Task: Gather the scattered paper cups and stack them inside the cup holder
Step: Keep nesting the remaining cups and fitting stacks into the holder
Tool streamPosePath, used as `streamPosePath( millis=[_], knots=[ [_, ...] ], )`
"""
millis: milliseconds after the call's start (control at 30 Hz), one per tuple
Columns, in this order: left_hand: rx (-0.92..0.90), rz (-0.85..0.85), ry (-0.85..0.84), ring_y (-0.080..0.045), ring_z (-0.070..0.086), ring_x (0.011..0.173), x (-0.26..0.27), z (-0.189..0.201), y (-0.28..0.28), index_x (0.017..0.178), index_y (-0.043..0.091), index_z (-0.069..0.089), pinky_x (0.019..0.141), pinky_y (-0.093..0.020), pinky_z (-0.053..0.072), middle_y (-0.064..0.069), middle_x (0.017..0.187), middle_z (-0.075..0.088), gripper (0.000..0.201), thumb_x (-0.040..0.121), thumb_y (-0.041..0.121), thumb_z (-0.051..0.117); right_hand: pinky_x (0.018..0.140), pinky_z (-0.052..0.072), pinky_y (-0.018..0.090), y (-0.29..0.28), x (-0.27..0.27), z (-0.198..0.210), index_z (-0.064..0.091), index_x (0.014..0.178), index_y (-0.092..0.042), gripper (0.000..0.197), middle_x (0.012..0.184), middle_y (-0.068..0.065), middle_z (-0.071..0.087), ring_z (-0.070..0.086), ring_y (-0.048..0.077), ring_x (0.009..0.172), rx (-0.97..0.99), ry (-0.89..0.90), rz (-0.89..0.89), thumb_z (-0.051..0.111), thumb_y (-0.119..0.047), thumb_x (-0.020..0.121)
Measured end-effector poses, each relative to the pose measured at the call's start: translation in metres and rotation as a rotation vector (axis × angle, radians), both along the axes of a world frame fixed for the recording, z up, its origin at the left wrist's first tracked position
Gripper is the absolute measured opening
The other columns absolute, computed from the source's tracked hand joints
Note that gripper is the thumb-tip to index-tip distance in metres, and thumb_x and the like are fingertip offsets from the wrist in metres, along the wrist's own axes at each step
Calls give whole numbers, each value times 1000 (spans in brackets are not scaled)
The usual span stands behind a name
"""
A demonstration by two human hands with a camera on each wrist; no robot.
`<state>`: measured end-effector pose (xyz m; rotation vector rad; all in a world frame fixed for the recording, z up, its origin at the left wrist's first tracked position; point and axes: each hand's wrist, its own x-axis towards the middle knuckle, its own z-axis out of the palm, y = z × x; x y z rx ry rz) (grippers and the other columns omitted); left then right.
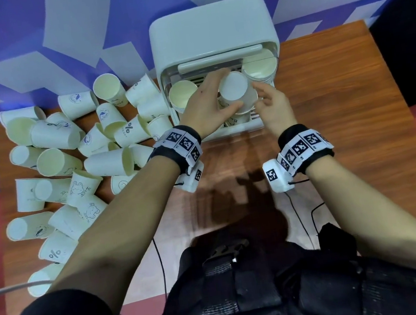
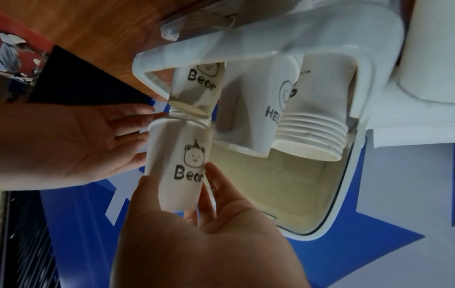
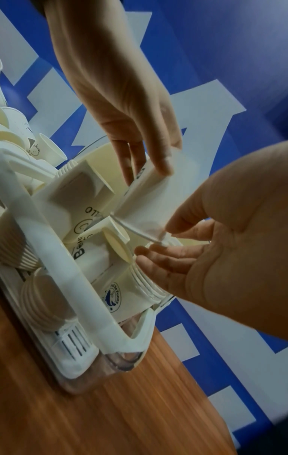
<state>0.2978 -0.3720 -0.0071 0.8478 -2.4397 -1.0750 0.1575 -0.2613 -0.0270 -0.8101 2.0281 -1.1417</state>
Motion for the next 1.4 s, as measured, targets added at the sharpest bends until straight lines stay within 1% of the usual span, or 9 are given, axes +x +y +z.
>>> streamPosePath(
  millis=[167,300,433,633,767,833,1000,1167,1400],
  knots=[
    [11,-8,-103,-20,49,123,3,-13,-5,140,16,38,96,-30,43,0,142,46,68,83,36,70,76,43,7,1,0,-5,49,135,-13,46,123,4,57,55,13,104,26,-10,7,47,-1,90],
    [-73,-40,-171,-25,52,119,-3,-18,-5,140,14,39,94,-34,44,-4,139,48,67,84,37,68,100,42,24,2,2,-14,47,138,-17,49,133,2,55,52,13,119,64,6,43,50,-7,90],
    [-278,-149,-326,-28,45,127,-12,-31,-6,142,14,40,104,-39,30,-7,139,50,67,86,47,57,109,36,32,2,2,-21,42,142,-20,53,140,0,50,45,14,128,113,13,105,54,-11,92],
    [-476,-207,-489,-26,41,128,-18,-49,-3,146,16,36,105,-42,21,-3,140,50,63,96,53,30,106,41,36,-2,4,-26,31,146,-31,62,137,2,52,51,14,117,166,-50,170,56,-26,90],
    [-518,-194,-549,-25,39,129,-20,-50,-1,146,21,35,105,-45,22,0,136,52,52,100,44,36,94,47,33,0,6,-26,25,149,-32,65,121,11,57,57,21,104,201,14,185,52,-20,91],
    [-499,-181,-579,-24,37,130,-22,-46,0,146,25,34,105,-45,21,0,137,50,51,99,45,36,96,42,31,0,8,-21,24,150,-27,63,129,16,52,53,24,111,222,66,224,49,-16,94],
    [-447,-140,-433,-26,37,130,-9,-31,-1,139,21,47,105,-43,24,-4,137,48,45,97,39,43,104,25,20,4,9,-3,32,147,-12,53,148,9,37,35,21,135,189,145,242,47,-12,96],
    [-408,-57,-253,-32,48,120,38,-19,0,122,15,63,98,-45,34,-7,124,59,37,88,22,51,102,26,17,16,30,9,46,137,-7,42,139,13,47,43,23,130,70,228,116,48,-8,95],
    [-262,101,-200,-33,52,112,138,-27,16,117,10,65,95,-40,39,-12,117,63,34,87,9,48,101,32,20,29,92,11,58,124,-8,33,133,10,51,47,20,123,43,175,211,46,-6,94]
  ],
)
